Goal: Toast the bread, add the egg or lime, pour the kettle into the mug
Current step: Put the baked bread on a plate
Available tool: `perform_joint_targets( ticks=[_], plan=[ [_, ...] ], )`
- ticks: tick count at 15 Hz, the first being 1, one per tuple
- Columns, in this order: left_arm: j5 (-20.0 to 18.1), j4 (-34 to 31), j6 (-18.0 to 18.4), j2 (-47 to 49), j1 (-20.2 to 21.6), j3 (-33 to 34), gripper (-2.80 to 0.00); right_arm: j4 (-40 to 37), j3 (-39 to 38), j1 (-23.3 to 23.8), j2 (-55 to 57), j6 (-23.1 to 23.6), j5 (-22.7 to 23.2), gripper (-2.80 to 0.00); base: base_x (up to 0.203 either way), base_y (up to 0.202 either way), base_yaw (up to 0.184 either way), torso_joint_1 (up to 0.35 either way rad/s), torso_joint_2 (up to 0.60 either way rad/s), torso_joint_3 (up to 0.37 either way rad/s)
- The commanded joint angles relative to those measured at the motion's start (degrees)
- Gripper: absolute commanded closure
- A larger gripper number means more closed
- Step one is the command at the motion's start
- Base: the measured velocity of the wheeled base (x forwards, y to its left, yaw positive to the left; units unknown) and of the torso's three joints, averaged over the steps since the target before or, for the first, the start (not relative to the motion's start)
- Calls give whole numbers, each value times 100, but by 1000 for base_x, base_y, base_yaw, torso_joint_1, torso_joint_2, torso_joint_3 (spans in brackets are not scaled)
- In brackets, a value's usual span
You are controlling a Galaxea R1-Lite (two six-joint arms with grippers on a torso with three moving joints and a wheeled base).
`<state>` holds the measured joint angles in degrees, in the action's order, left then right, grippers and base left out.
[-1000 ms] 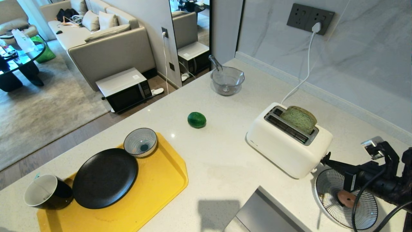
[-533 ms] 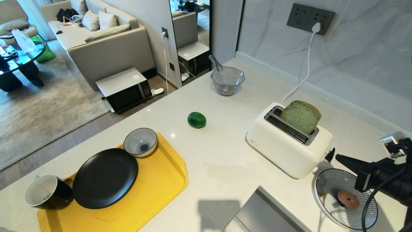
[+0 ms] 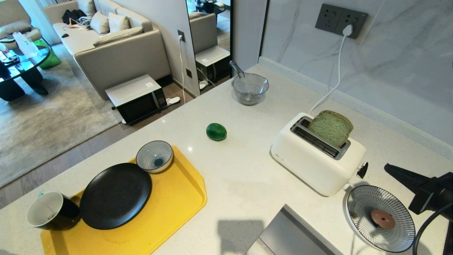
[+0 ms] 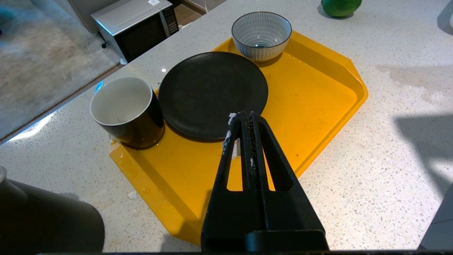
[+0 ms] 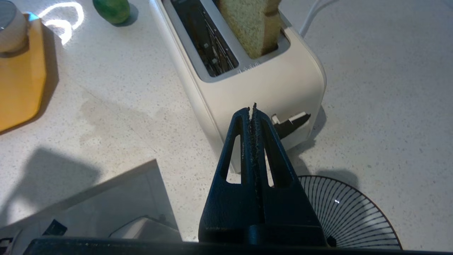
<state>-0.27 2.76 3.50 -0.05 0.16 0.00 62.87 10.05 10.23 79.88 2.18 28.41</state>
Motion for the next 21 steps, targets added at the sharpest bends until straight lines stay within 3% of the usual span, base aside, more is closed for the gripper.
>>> perform_joint_targets(
  ticks=[1,2,7,12,21],
  plan=[
    [0,5,2,-13,2,97,0,45,139,5,-105,-7,50,0,0,0,0,0,0,0],
    [0,5,2,-13,2,97,0,45,208,1,-49,-7,56,-280,0,0,0,0,0,0],
    [0,5,2,-13,2,97,0,-40,404,-3,242,15,131,-280,0,0,0,0,0,0],
    [0,5,2,-13,2,97,0,-66,784,-26,751,485,129,-280,0,0,0,0,0,0],
    [0,5,2,-13,2,97,0,120,1434,-87,1374,448,271,-280,0,0,0,0,0,0]
  ],
)
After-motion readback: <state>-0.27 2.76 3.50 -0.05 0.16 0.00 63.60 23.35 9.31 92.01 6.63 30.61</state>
